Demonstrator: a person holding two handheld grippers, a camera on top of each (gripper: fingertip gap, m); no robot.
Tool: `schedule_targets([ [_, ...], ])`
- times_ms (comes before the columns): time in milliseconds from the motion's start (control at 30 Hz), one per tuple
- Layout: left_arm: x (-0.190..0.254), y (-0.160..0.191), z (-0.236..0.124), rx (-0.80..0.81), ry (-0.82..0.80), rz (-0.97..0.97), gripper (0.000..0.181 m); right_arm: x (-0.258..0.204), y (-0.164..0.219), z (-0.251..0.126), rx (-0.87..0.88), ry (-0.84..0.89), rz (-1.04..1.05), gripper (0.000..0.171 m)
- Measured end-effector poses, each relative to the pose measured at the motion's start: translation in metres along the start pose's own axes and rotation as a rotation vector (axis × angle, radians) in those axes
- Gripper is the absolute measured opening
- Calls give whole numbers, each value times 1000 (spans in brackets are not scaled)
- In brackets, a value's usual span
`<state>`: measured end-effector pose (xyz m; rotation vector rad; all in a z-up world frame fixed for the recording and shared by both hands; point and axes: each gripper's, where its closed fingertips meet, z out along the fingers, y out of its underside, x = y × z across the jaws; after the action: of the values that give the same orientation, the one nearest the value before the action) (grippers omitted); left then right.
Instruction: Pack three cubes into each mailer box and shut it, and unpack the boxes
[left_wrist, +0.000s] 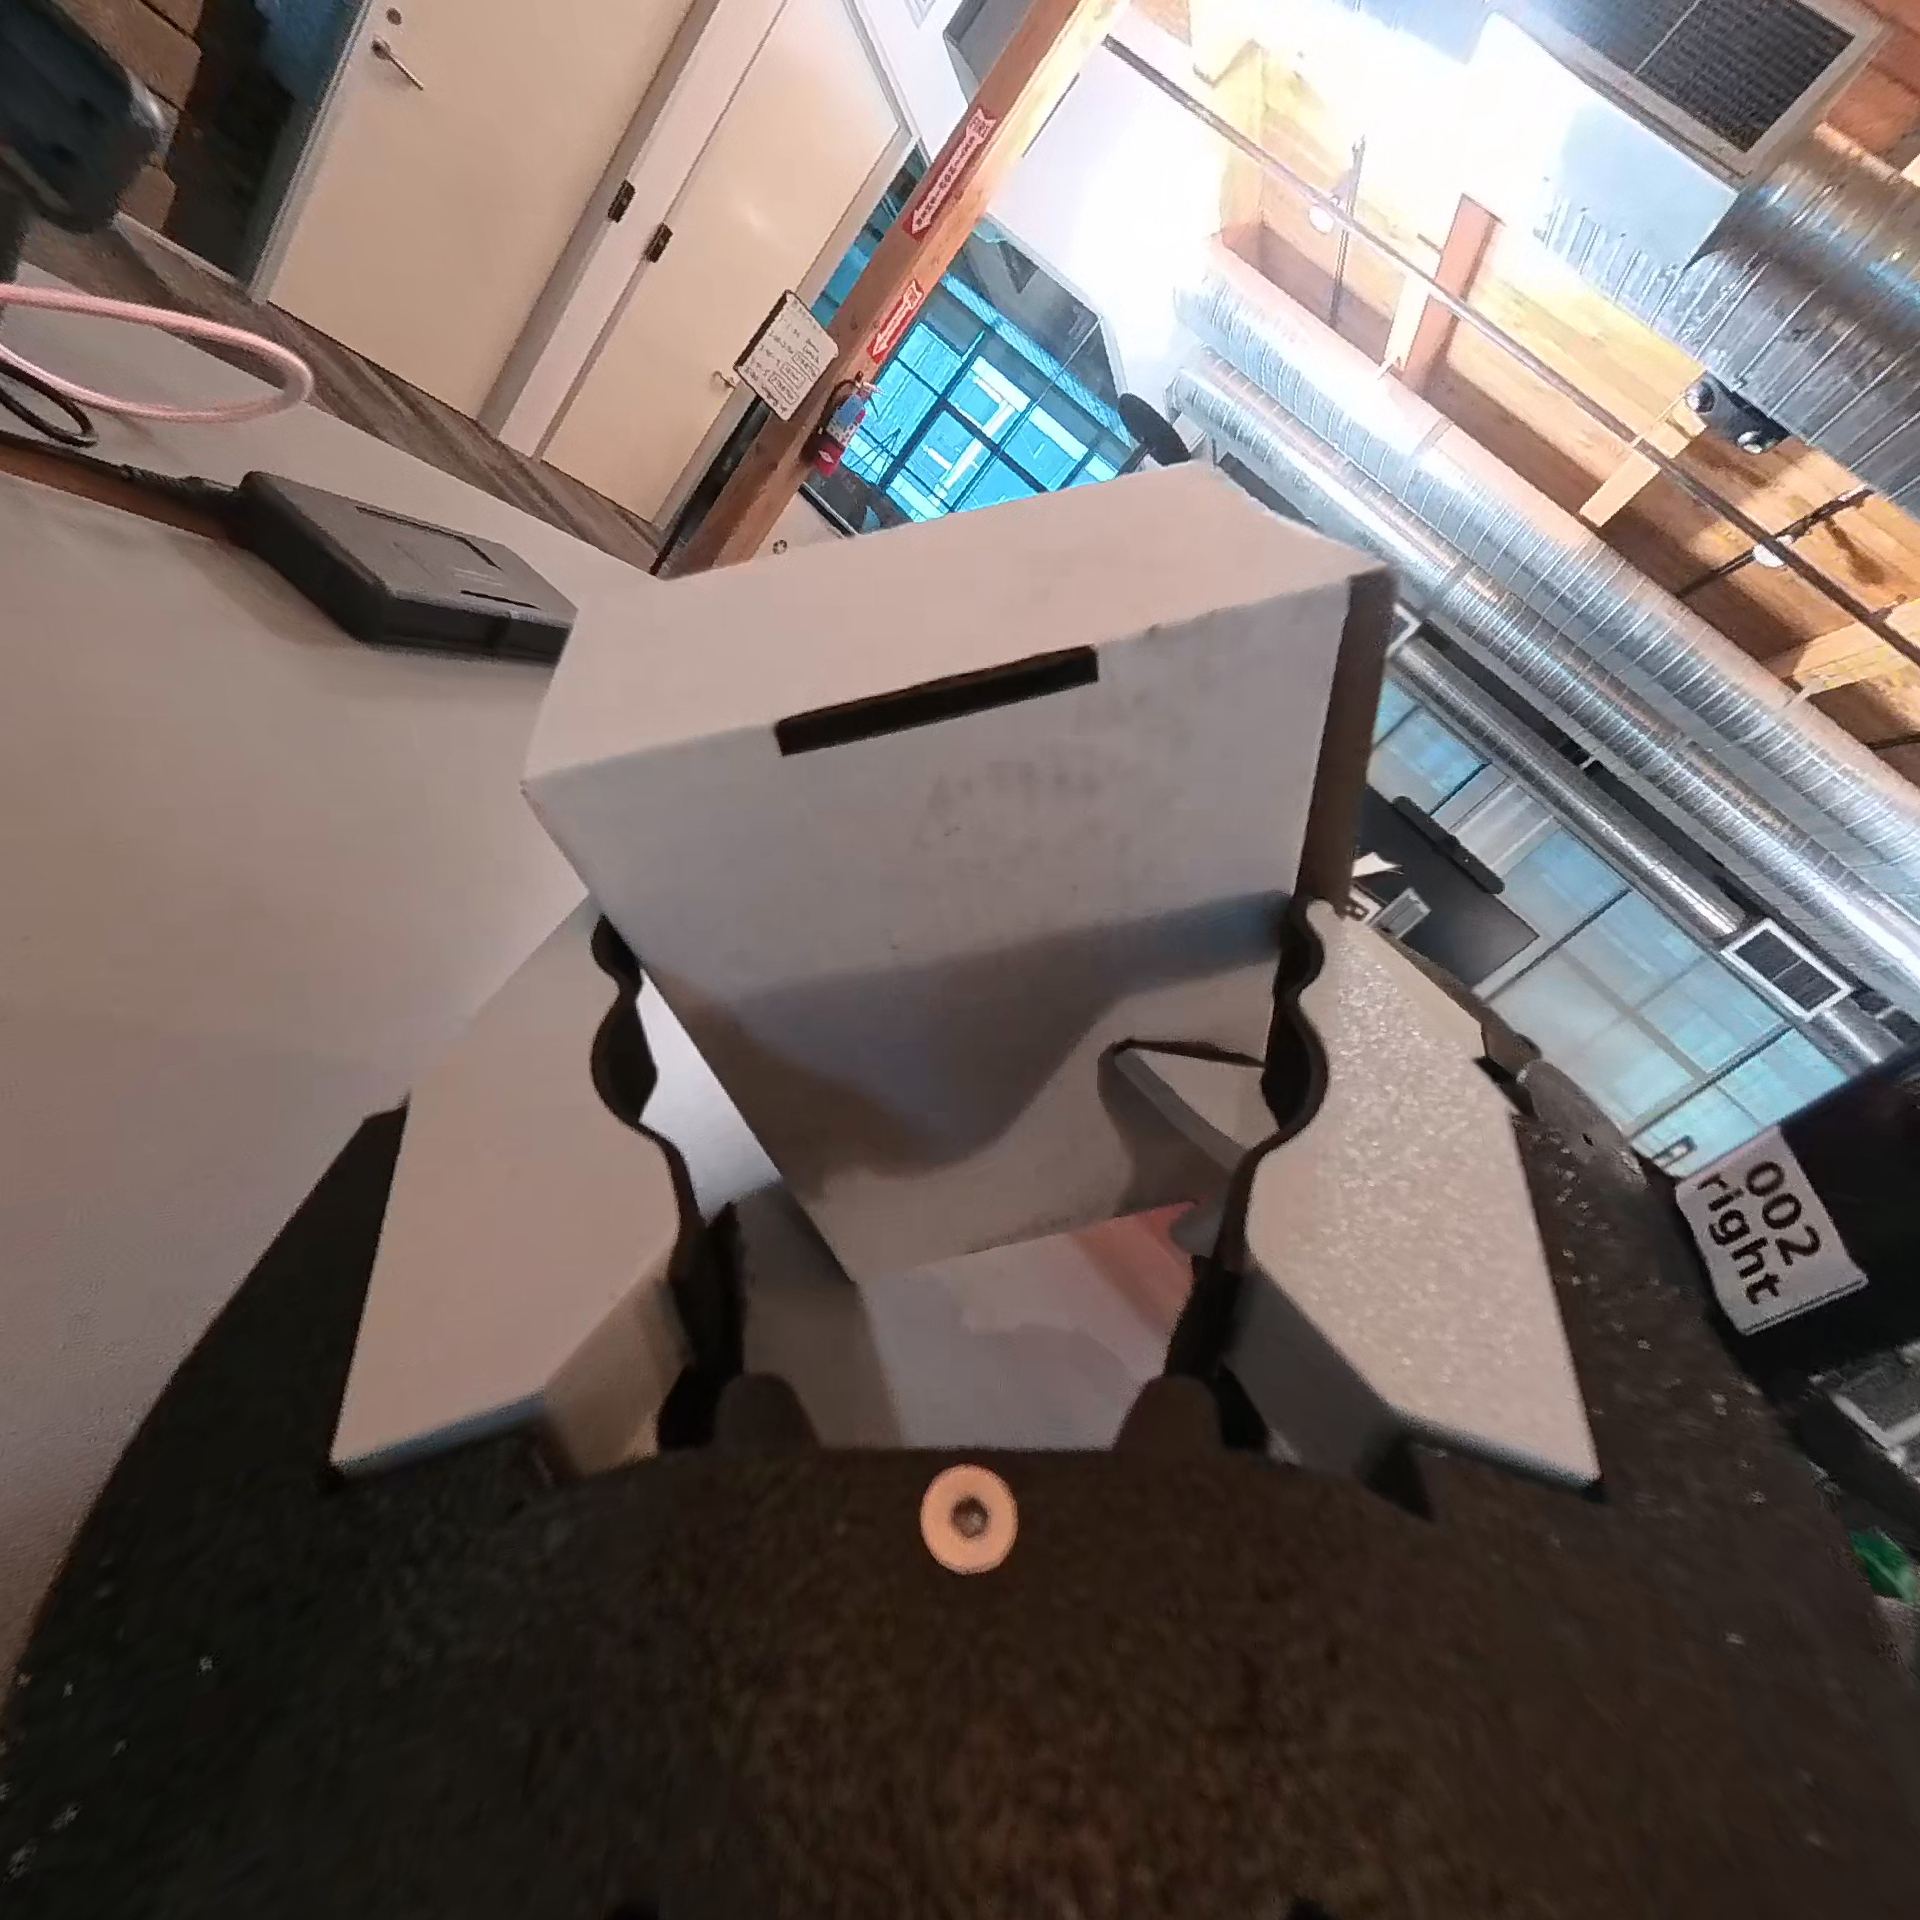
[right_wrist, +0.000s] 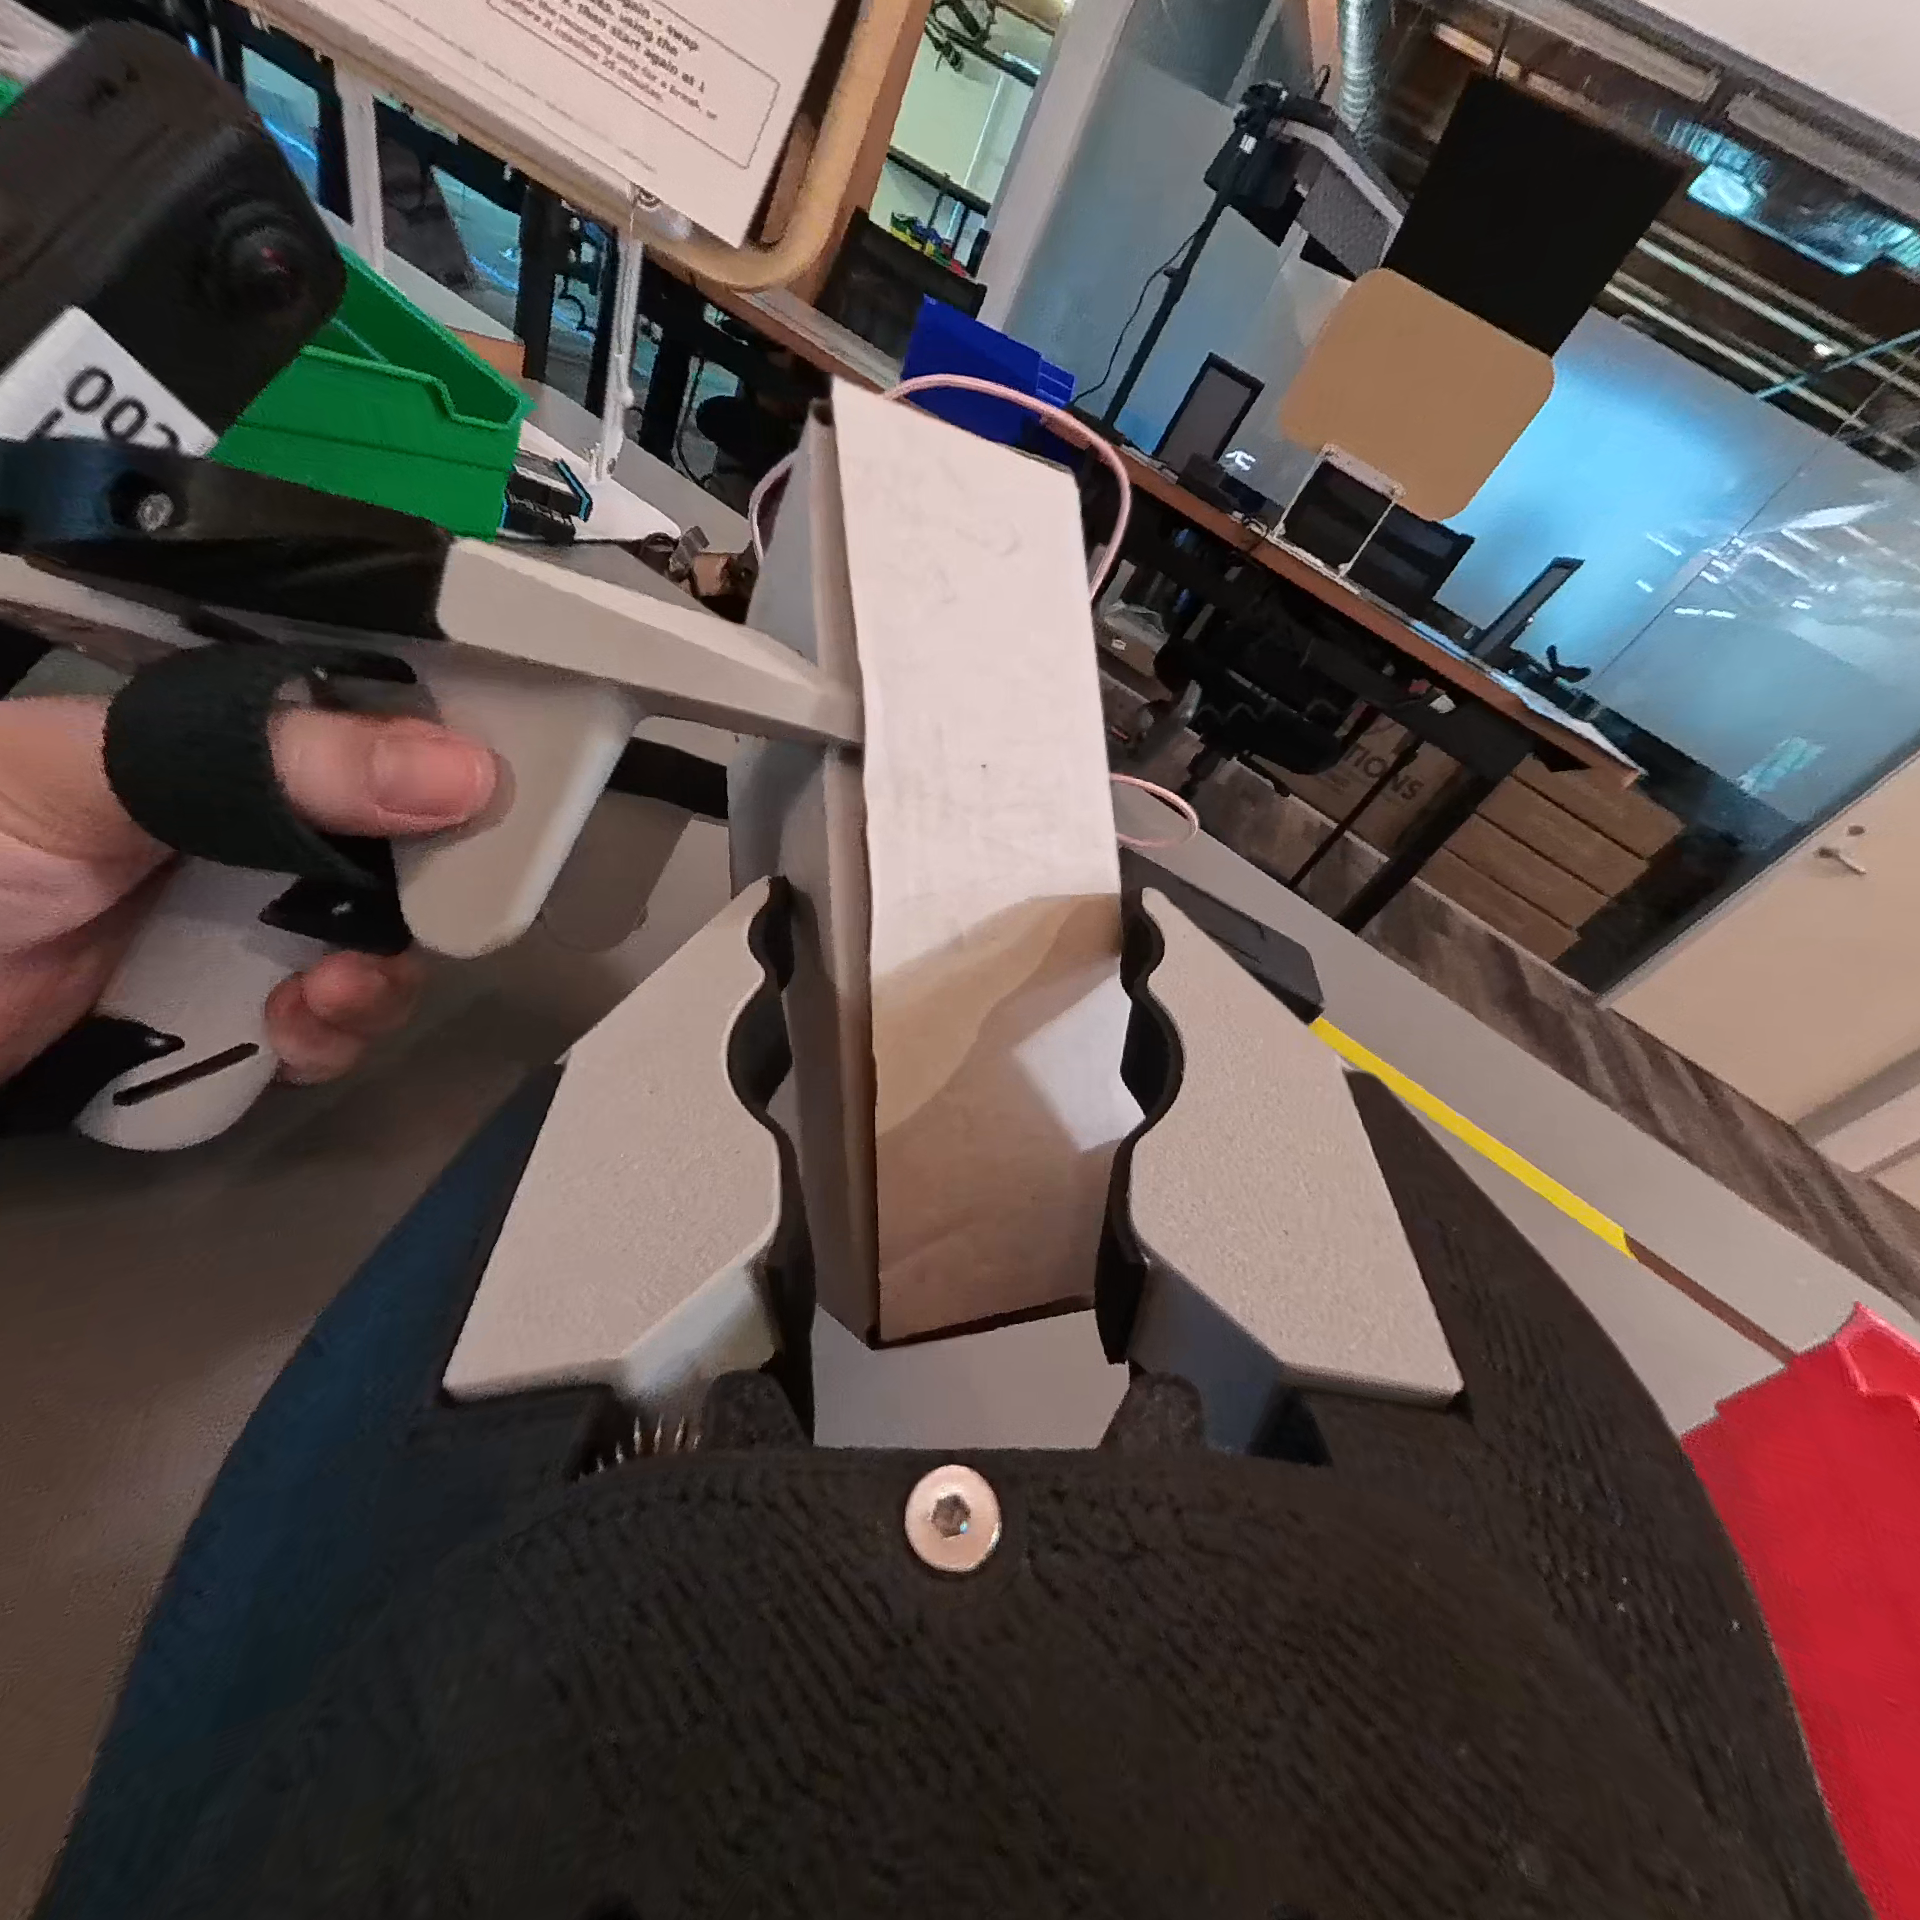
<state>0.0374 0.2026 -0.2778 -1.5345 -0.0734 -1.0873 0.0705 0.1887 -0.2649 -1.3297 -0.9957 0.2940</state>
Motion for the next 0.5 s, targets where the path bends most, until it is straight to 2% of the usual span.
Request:
schedule_targets([
  [200,-6,-1,-3,-3,42,-109,119,-10,0,0,14,-88,-38,64],
  [400,-4,-3,-2,-41,28,-27,117,-6,-5,-6,51,-225,143,58],
  [500,-2,-3,-2,-47,9,10,117,-2,-7,-8,71,-191,76,55],
])
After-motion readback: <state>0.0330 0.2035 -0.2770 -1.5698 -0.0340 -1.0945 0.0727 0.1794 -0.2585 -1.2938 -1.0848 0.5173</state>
